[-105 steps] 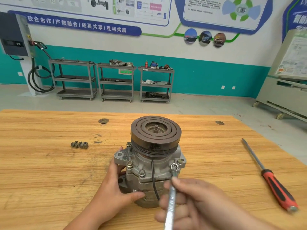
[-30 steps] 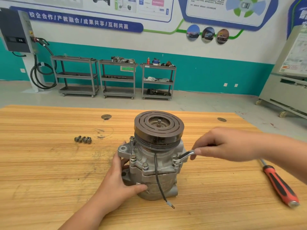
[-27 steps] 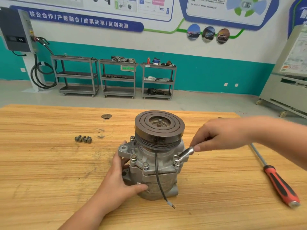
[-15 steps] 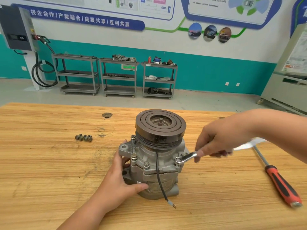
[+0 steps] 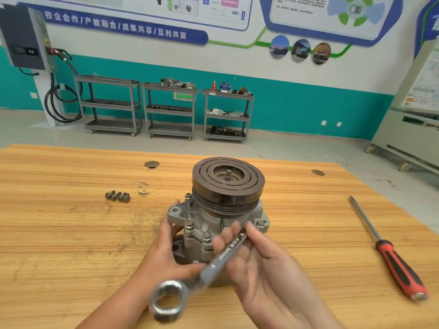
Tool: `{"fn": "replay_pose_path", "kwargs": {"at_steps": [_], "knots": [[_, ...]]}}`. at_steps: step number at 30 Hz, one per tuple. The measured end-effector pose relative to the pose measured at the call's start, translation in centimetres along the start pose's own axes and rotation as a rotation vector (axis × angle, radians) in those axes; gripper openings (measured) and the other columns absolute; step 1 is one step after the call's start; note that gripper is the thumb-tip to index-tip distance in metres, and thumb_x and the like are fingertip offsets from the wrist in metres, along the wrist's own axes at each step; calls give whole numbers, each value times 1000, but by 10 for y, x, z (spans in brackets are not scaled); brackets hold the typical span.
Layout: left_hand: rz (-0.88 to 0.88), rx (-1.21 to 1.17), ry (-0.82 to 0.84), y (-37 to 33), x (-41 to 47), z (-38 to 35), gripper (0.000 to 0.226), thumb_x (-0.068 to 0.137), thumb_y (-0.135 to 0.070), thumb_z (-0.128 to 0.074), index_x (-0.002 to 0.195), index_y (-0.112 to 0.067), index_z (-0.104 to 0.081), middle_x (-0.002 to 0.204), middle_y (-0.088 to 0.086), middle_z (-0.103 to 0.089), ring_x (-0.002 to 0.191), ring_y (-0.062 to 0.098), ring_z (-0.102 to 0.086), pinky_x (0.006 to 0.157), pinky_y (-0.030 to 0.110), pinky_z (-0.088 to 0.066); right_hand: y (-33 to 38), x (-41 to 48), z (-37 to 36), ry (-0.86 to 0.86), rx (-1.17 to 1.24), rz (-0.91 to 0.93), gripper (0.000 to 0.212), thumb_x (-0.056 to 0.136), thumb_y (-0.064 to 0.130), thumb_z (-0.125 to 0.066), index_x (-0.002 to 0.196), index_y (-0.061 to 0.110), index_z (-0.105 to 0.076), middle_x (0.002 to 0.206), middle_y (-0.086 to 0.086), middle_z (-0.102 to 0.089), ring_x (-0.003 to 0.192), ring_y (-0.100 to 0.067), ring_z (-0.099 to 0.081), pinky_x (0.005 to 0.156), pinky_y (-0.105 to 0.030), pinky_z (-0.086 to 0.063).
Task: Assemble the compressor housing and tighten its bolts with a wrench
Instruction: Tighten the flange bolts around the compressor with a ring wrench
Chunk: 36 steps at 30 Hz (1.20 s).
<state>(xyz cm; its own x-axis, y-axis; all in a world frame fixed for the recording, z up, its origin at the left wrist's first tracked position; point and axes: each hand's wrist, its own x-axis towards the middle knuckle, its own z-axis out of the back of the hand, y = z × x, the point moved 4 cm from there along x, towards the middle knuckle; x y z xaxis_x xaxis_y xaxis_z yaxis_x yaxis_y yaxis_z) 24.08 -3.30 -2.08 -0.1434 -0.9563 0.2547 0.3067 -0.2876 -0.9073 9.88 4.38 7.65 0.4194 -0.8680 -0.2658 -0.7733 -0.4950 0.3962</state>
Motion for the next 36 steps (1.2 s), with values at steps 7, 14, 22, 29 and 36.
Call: {"fn": "replay_pose_path", "kwargs": {"at_steps": [7, 14, 22, 29, 36], "knots": [[-55, 47, -60, 0, 0, 1, 100, 53, -59, -83, 133, -39, -27, 124, -34, -46, 115, -24, -41, 88, -2, -33, -21, 27, -10, 69, 246, 147, 45, 89, 23, -45, 81, -14, -70, 91, -25, -70, 68, -33, -71, 54, -38, -56], [66, 16, -75, 7, 3, -1, 90, 67, -7, -81, 134, -38, -30, 109, -20, -54, 87, -15, -58, 70, 1, -42, -42, 9, 21, 36, -127, 50, 31, 63, 35, -77, 80, 9, -78, 66, -10, -69, 53, -22, -66, 68, -38, -53], [24, 13, 9, 1, 0, 1, 108, 52, -45, -90, 120, -71, -11, 133, -23, -44, 124, -2, -43, 107, 28, -35, 54, -41, 82, -265, -1218, 389, 29, 76, 46, -45, 80, 30, -69, 55, 6, -44, 47, -6, -36, 44, -16, -28], [40, -11, 17, 2, 0, 3, 107, 52, -40, -91, 127, -58, -16, 133, -20, -46, 125, 2, -45, 108, 31, -36, 132, -21, 25, 54, -2404, 534, 51, 80, 64, -20, 108, 41, -57, 79, 21, -56, 77, 0, -51, 71, -19, -40], [42, -26, 29, 4, 1, 0, 111, 43, -56, -83, 126, -67, -10, 130, -32, -43, 117, -21, -40, 90, 3, -35, 137, 17, -9, 289, -2846, 295, 63, 77, 71, -8, 124, 50, -46, 87, 32, -42, 88, 21, -35, 89, -19, -19]]}}
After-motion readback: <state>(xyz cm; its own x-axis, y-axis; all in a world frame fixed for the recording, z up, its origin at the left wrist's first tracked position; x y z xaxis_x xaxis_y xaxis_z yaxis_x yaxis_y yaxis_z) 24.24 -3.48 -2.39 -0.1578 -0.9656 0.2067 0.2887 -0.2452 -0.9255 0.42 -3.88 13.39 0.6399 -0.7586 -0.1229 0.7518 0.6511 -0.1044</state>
